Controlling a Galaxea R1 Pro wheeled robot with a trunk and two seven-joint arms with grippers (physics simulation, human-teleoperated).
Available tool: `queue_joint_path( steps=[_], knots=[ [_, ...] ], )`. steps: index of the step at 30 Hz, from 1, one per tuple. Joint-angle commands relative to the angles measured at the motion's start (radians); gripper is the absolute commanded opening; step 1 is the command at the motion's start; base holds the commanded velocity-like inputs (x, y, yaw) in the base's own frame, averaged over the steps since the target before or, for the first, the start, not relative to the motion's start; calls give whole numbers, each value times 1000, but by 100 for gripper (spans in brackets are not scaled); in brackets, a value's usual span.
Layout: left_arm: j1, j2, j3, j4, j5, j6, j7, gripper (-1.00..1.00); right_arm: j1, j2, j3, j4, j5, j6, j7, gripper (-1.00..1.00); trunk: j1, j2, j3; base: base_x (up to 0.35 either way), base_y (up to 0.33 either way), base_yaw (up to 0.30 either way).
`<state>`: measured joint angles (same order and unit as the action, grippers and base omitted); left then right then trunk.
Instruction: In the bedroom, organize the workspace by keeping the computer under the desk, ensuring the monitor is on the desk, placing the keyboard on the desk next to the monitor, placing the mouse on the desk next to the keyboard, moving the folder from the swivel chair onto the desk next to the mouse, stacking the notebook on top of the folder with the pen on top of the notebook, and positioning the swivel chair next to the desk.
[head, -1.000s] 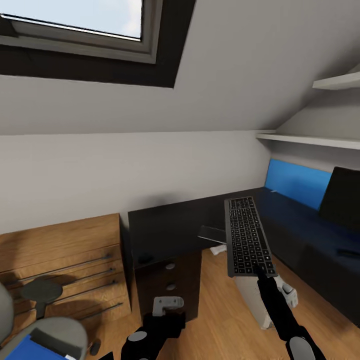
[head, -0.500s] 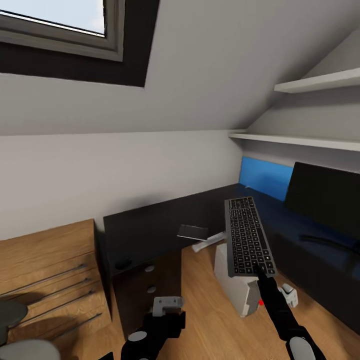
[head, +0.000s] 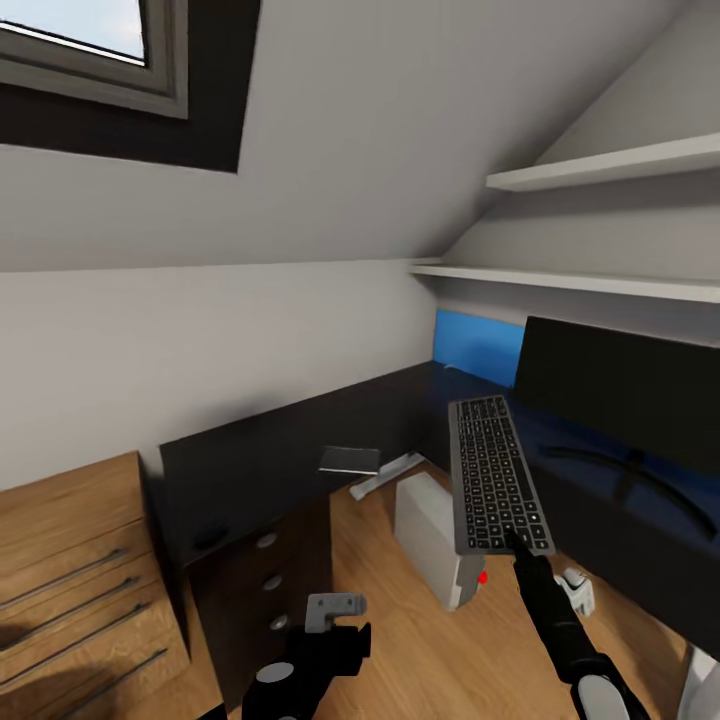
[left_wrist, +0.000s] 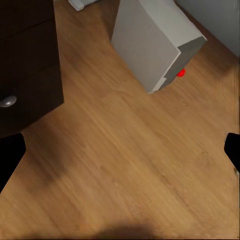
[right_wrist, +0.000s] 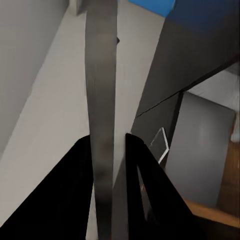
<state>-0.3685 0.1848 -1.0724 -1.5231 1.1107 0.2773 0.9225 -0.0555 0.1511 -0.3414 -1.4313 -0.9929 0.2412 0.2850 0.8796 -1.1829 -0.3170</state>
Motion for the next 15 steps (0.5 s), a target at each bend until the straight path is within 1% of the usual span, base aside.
queue_joint_path(
  steps=[1,6,15],
  knots=[
    [-1,1,-1,-2,3,3,6,100,-1,1,-3,2,-16,11,6,-100,0,-1,-1,-178,195,-299],
    [-1,1,-1,-2,4,3,6,100,-1,1,-2,15,-15,10,6,-100,0,-1,-1,-58,62,-299],
    [-1,1,-1,-2,3,3,6,100,-1,1,-4,16,-15,10,6,-100,0,-1,-1,-6,6,-299]
  ],
)
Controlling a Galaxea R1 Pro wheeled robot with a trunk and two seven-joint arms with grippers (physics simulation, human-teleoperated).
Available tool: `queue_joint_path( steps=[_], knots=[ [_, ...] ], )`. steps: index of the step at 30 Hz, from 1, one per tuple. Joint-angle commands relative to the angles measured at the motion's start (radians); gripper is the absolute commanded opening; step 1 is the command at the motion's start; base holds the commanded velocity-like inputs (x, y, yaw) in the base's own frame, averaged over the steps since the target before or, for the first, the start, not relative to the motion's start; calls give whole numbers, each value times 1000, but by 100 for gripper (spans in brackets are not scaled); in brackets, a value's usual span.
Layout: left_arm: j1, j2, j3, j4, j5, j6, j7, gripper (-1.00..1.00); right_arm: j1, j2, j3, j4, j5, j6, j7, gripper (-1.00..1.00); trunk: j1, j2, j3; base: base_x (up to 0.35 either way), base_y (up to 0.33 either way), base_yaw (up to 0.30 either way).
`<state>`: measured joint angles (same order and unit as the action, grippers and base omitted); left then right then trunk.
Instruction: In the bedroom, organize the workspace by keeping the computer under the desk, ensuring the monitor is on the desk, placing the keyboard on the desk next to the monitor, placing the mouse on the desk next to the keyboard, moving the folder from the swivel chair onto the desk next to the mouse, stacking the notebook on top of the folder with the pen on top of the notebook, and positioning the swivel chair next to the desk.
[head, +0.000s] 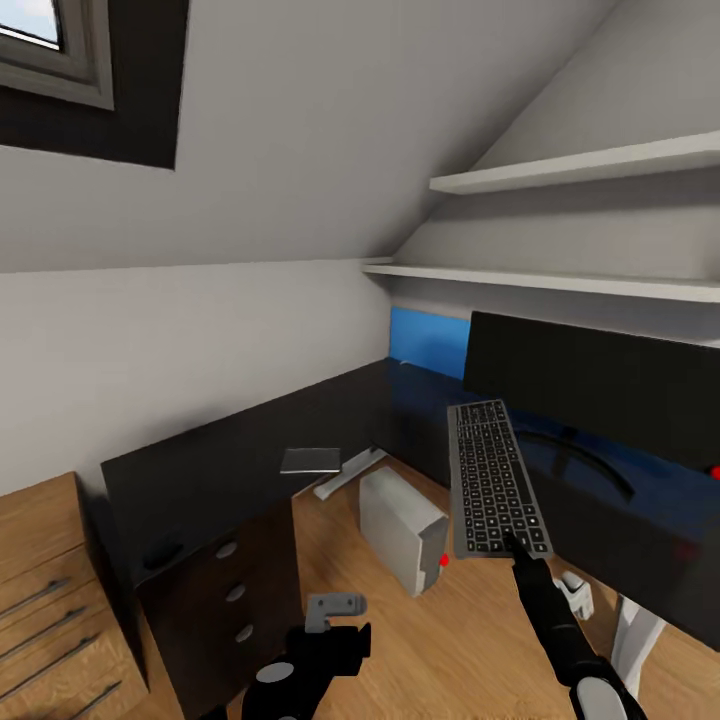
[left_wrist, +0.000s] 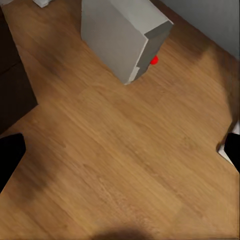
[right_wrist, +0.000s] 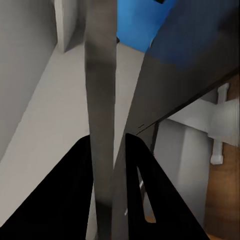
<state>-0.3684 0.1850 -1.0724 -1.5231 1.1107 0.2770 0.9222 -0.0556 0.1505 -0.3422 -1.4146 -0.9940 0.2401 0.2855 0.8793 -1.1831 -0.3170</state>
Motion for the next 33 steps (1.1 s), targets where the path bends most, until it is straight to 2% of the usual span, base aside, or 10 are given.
queue_joint_path(
  steps=[1,6,12,20,27,33],
  knots=[
    [-1,-1,-1,-1,3,4,6,100,-1,1,-5,0,-14,-15,6,-100,0,-1,-1,-35,30,-299],
    [-1,-3,-1,4,3,4,6,100,-1,1,-5,2,-14,-52,6,-100,0,-1,-1,-88,134,-299],
    [-1,-4,-2,4,3,4,9,100,-1,1,-5,11,-14,-54,5,-100,0,-1,-1,-7,40,-299],
    [-1,-4,-10,8,3,4,4,100,-1,0,-5,17,-14,-54,5,-100,0,-1,-1,109,112,-299],
    [-1,-4,-35,9,-1,3,7,100,-1,1,-5,18,-14,-54,5,-100,0,-1,-1,223,82,-299],
    [-1,-5,-40,9,2,5,3,100,-1,0,-3,39,-14,-54,6,-100,0,-1,-1,52,11,-299]
  ],
)
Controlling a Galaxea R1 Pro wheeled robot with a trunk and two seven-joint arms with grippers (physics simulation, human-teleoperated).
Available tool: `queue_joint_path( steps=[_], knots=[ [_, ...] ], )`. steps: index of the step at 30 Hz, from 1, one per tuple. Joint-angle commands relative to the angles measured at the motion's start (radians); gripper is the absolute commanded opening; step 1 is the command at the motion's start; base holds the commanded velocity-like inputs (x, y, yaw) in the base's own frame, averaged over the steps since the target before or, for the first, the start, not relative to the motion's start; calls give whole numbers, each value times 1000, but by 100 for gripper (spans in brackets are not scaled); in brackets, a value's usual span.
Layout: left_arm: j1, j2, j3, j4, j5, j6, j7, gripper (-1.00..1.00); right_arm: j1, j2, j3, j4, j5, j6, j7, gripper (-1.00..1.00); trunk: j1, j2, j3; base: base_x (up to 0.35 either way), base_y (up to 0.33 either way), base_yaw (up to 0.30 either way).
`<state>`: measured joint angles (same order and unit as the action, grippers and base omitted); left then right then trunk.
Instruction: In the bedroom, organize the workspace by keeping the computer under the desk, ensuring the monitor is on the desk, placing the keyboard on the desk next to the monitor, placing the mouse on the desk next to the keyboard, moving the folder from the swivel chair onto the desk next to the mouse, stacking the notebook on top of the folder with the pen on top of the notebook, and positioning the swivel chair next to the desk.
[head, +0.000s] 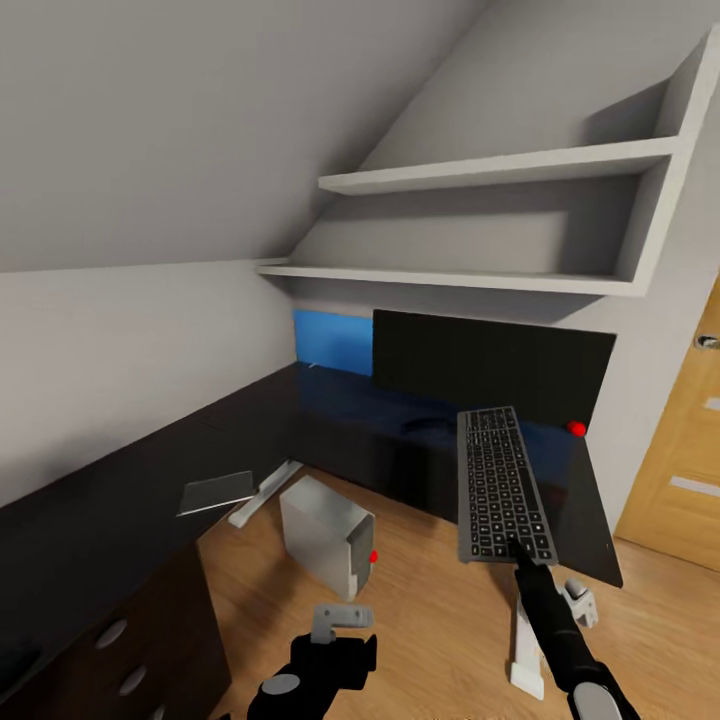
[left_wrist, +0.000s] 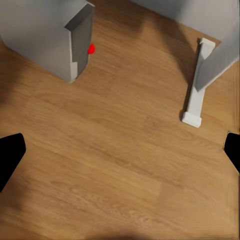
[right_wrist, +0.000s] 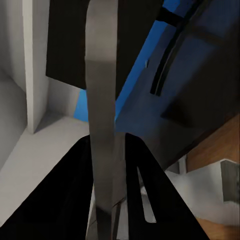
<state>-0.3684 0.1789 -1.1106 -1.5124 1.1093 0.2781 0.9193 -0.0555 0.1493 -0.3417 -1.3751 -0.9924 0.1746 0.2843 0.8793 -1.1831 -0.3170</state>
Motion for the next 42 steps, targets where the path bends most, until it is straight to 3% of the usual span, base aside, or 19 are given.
queue_joint_path(
  steps=[1,11,42],
  knots=[
    [-1,1,-1,-2,2,3,6,100,-1,1,-4,2,-15,11,7,-100,0,-1,-1,5,1,-299],
    [-1,1,-2,-2,2,3,6,100,-1,1,-5,5,-16,11,6,-100,0,-1,-1,55,128,-299],
    [-1,1,-2,-2,3,4,6,100,-1,1,-4,5,-21,13,6,-100,0,-1,-1,1,2,-294]
  ],
)
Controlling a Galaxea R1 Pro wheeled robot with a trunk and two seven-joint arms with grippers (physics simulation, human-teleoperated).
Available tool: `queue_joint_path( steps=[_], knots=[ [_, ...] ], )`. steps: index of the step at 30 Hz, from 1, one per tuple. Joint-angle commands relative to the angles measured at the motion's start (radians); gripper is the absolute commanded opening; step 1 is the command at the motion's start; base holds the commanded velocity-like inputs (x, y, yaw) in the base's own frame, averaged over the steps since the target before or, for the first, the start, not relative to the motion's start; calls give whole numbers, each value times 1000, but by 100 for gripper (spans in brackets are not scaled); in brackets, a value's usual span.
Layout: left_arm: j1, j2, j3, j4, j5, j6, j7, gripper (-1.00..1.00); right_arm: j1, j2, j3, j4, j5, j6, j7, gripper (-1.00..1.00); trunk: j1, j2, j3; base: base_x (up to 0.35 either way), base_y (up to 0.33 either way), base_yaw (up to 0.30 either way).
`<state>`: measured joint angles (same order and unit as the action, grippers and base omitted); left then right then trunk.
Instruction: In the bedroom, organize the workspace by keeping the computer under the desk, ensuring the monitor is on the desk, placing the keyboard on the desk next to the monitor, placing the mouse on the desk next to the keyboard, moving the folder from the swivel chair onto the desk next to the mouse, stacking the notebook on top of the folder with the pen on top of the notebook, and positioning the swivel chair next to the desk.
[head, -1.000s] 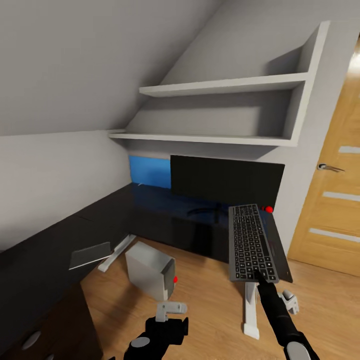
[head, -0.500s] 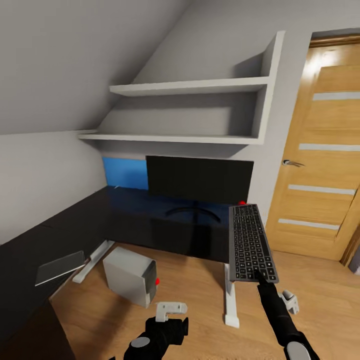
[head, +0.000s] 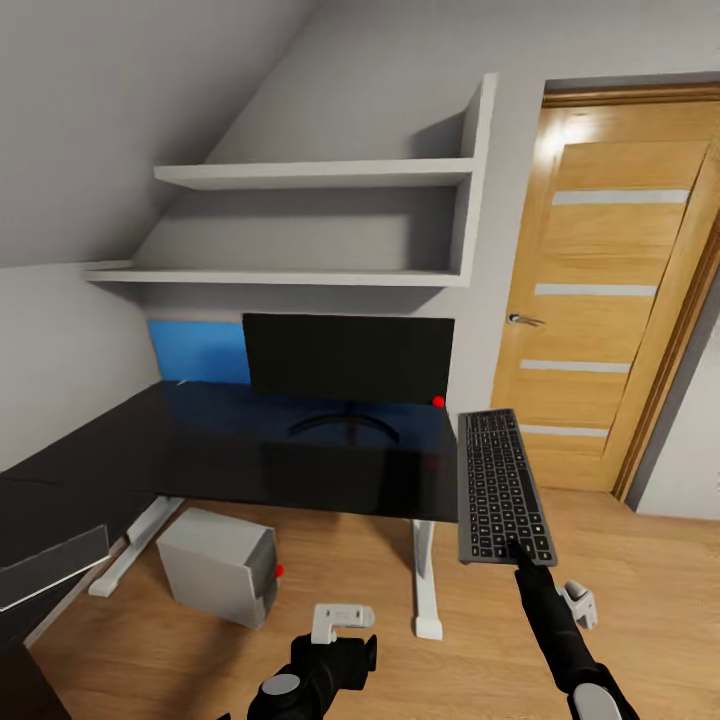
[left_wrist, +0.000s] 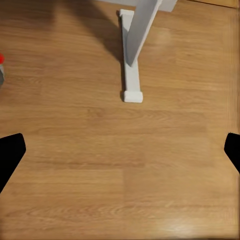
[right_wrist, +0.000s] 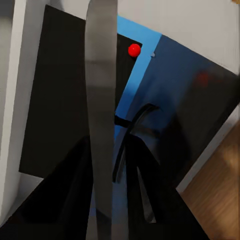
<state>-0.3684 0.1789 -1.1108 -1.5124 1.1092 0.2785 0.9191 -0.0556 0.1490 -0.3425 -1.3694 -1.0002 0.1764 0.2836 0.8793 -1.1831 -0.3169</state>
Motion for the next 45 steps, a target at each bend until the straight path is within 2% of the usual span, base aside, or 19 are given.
queue_joint_path(
  steps=[1,5,7,8,10,23,26,27,28,29,30,36,45],
  knots=[
    [-1,1,-1,-2,3,4,6,100,-1,1,-3,0,-17,12,7,-100,0,-1,-1,0,0,-121],
    [-1,1,-1,-2,4,4,6,100,-1,1,-2,0,-44,16,11,-100,0,-1,-1,0,0,-66],
    [-1,1,-1,-2,4,4,6,100,-1,0,0,0,-81,20,13,-100,0,-1,-1,0,0,-21],
    [-1,1,-1,-2,4,4,6,100,-1,0,1,0,-115,23,11,-100,0,-1,-1,0,0,-7],
    [-1,1,-1,-2,4,4,6,100,-1,0,1,0,-128,24,10,-100,0,-1,-1,0,0,-4],
    [-1,0,-1,0,4,5,6,100,-1,4,2,1,-154,6,14,-100,0,-1,-1,0,0,0],
    [-1,-1,-3,25,5,5,5,100,-1,5,2,1,-157,-1,23,-100,0,-1,-1,0,0,0],
    [-1,-1,-2,29,2,4,5,100,-1,11,64,22,-154,-118,19,-100,0,-1,-1,0,0,0],
    [-1,-1,-2,29,2,4,6,100,-1,11,97,34,-154,-173,18,-100,0,-1,-1,0,0,0],
    [-1,0,-1,29,2,4,7,100,-1,12,185,73,-153,-349,15,-100,0,-1,-1,0,0,0],
    [-1,0,-1,29,1,4,7,100,-1,12,201,83,-154,-378,13,-100,0,-1,-1,0,0,0],
    [-1,1,0,29,-1,4,7,100,-1,15,248,122,-155,-445,10,-100,0,-1,-1,0,0,0],
    [-1,1,-1,29,-1,1,10,100,-1,17,260,149,-155,-456,10,-100,0,-1,-1,92,14,0]
  ],
)
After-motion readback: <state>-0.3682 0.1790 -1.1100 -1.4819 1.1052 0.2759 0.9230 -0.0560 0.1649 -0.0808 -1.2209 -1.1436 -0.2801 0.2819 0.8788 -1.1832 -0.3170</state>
